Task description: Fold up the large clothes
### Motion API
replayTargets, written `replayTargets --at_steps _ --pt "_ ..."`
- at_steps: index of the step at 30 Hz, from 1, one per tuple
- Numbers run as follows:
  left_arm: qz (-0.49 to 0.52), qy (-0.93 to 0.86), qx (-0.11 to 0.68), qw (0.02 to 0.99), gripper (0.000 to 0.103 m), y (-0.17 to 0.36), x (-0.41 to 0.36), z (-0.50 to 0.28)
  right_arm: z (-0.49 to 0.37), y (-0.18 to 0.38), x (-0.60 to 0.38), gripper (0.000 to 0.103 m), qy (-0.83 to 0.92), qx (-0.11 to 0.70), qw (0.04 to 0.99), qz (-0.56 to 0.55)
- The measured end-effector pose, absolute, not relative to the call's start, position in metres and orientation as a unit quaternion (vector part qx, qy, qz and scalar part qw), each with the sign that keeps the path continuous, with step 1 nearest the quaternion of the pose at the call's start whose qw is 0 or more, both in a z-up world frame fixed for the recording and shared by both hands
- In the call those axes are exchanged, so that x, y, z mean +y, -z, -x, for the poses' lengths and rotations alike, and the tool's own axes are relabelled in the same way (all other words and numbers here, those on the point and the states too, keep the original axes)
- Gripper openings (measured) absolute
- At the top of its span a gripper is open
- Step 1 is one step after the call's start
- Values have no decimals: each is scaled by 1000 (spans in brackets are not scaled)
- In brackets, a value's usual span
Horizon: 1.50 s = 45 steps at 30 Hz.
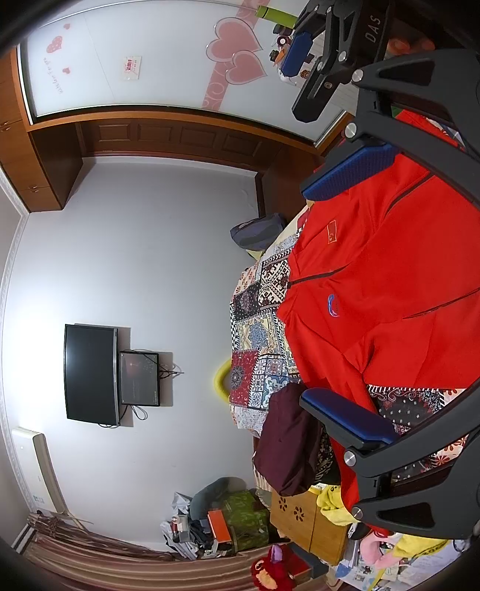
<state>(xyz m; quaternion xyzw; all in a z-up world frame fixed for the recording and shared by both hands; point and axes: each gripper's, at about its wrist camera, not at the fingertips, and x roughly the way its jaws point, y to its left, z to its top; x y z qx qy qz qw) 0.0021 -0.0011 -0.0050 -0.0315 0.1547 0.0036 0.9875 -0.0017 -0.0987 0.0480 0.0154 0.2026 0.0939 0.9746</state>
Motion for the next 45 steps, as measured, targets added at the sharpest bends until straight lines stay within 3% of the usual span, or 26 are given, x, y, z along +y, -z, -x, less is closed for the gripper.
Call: replayTargets --at_steps 30,38,45 --pt "41 -21 176 983 102 17 23 -32 -22 -38 -93 102 -95 227 969 -14" --pt "49 -106 195 974 102 33 79 -60 -56 -23 -86 102 -98 254 962 -6" --pt "117 -188 244 944 102 68 173 -83 -86 -5 -79 102 -90 280 956 9"
